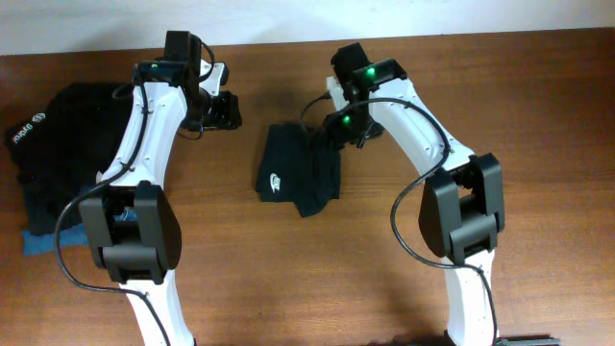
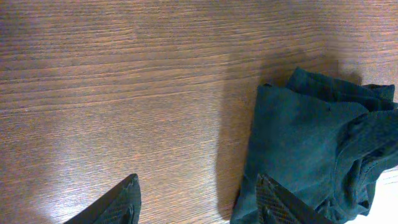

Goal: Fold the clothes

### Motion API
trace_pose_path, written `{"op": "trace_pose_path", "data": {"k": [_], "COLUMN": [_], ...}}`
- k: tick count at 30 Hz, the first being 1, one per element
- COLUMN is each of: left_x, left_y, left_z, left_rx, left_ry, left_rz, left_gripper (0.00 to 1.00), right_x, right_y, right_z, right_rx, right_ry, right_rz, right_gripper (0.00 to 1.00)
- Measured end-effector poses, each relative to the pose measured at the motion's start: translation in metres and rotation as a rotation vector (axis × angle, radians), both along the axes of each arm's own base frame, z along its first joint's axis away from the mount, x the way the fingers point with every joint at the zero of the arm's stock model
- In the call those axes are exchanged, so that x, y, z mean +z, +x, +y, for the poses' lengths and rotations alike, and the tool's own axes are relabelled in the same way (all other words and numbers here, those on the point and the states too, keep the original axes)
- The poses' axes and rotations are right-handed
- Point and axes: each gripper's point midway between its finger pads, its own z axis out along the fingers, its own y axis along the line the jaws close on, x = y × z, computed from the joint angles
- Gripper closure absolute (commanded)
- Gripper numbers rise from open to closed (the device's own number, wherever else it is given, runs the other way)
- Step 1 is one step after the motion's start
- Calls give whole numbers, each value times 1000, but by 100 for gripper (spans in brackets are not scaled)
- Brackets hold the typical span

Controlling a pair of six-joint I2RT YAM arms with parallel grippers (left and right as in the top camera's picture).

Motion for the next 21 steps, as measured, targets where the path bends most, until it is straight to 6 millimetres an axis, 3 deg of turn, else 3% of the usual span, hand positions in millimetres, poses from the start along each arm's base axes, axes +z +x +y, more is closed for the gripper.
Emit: {"op": "trace_pose_path", "data": {"k": [1,6,9,16,21], "left_x": [0,-1,-2,-2,-2], "left_y": [0,0,-1,-1,-2], "left_z": [0,0,0,0,0], "left_rx": [0,0,0,0,0], "left_ry": [0,0,1,1,1], "left_rz": [0,2,6,6,7], "left_gripper": [41,41,41,41,41], "right_x": [7,46,53,34,-3], "right_y": [-2,-14,-15,-1,6], "right_z": [8,43,63,79,78], "right_rx": [31,167,222,247,239], "right_ry": [23,114,149,171,146], "right_rz": [-10,-81,-120,-148,-111], "right_gripper": [43,71,77,77,77]}}
